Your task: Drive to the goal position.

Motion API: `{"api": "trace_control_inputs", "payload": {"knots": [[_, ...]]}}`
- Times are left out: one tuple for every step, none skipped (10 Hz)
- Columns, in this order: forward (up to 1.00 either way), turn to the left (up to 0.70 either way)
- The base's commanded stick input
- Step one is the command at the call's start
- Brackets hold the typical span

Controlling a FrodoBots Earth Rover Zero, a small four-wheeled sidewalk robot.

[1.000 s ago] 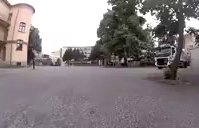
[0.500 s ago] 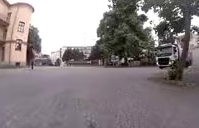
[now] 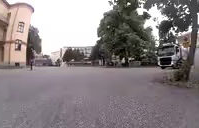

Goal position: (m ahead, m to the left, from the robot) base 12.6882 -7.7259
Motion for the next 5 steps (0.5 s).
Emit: {"api": "trace_control_inputs", "payload": {"knots": [[0.6,0.0],[0.6,0.0],[0.6,0.0],[0.6,0.0],[0.6,0.0]]}}
